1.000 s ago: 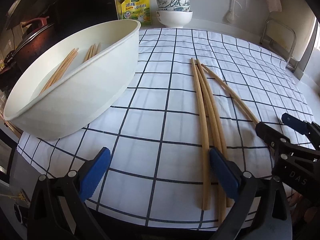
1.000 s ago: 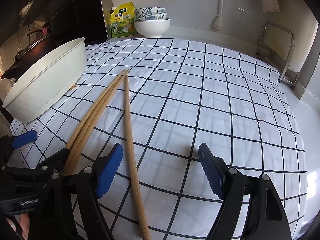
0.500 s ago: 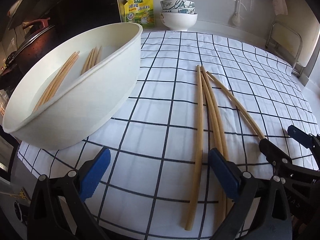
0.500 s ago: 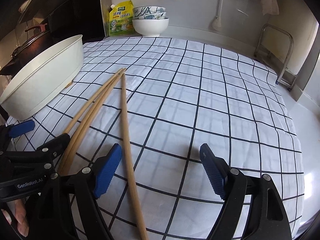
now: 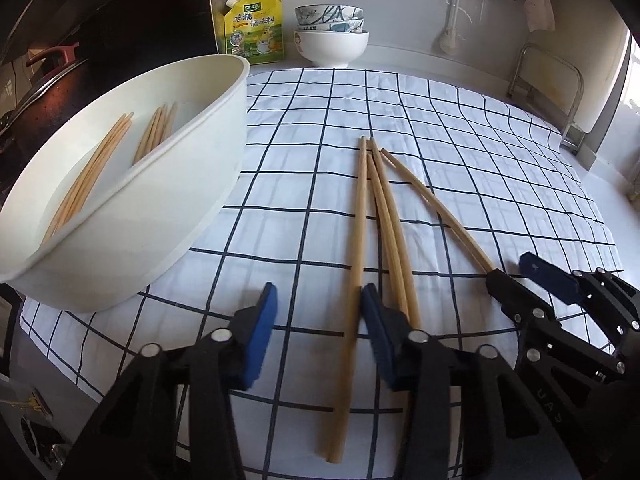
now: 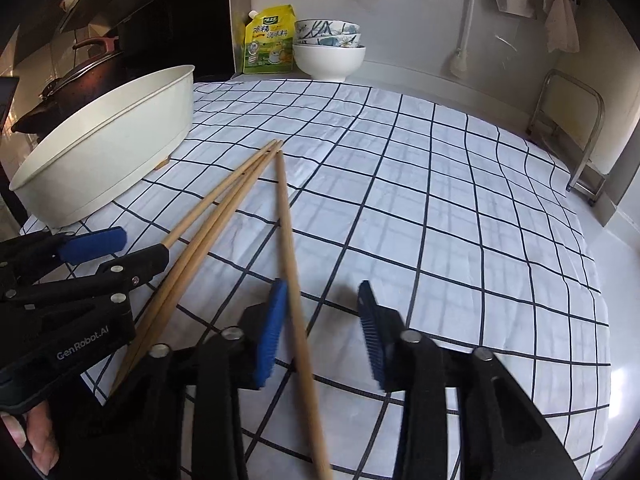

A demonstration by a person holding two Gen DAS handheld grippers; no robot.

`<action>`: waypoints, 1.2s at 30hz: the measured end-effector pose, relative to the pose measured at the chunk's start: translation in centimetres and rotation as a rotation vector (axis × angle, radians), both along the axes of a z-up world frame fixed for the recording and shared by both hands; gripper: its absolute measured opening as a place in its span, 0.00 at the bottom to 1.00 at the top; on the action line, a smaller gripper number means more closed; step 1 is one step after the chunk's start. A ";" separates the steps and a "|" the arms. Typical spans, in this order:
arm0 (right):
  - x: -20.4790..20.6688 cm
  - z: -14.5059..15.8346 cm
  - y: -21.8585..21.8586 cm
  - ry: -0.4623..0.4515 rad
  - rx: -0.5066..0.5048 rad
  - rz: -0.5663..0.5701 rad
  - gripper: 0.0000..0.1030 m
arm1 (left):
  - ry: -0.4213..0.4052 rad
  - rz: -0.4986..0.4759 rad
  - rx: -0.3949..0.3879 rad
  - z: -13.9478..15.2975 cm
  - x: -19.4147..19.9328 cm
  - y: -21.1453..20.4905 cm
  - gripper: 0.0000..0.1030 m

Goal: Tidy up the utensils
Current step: 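Close the left tool on a bamboo chopstick while the right tool grasps another, then lift both held chopsticks and carry them over the white water basin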

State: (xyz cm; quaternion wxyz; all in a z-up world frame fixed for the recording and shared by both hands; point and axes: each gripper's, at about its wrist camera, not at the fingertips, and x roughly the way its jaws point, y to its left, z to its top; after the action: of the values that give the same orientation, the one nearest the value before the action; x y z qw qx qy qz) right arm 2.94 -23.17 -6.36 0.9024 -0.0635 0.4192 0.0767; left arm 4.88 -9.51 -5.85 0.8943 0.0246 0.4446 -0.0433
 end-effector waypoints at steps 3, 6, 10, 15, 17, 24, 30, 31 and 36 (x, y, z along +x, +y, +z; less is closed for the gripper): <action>-0.1 0.0 0.5 0.001 -0.019 0.012 0.06 | 0.012 -0.020 -0.017 0.1 -0.1 -0.2 0.07; 0.0 0.2 -0.4 0.019 0.045 -0.004 0.06 | 0.021 -0.029 -0.038 0.2 -0.4 0.0 0.07; -0.1 0.8 -2.1 0.025 0.128 -0.053 0.06 | 0.016 -0.049 -0.086 1.2 -1.2 0.7 0.07; -0.8 3.3 -2.7 -0.029 0.207 -0.086 0.06 | -0.040 -0.069 -0.119 4.3 -1.9 2.2 0.07; -1.0 4.4 -2.5 -0.045 0.244 -0.092 0.06 | -0.069 -0.074 -0.129 5.9 -1.8 3.0 0.07; 0.7 8.0 2.6 -0.094 0.332 -0.020 0.06 | -0.153 -0.028 -0.169 9.8 -0.1 8.6 0.11; 4.4 9.6 9.8 -0.095 0.313 0.085 0.06 | -0.174 0.014 -0.232 11.1 1.2 13.7 0.13; 4.9 9.8 10.7 -0.097 0.308 0.098 0.06 | -0.180 0.019 -0.232 11.3 1.4 14.4 0.12; 7.7 9.1 13.8 -0.050 0.309 0.122 0.06 | -0.192 0.044 -0.181 10.5 4.6 16.7 0.07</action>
State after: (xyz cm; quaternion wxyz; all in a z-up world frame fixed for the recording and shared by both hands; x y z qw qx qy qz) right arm 10.61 -9.35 2.72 0.9053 0.0489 0.3751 0.1933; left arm 9.43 7.23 4.66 0.9320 -0.0620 0.3519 -0.0611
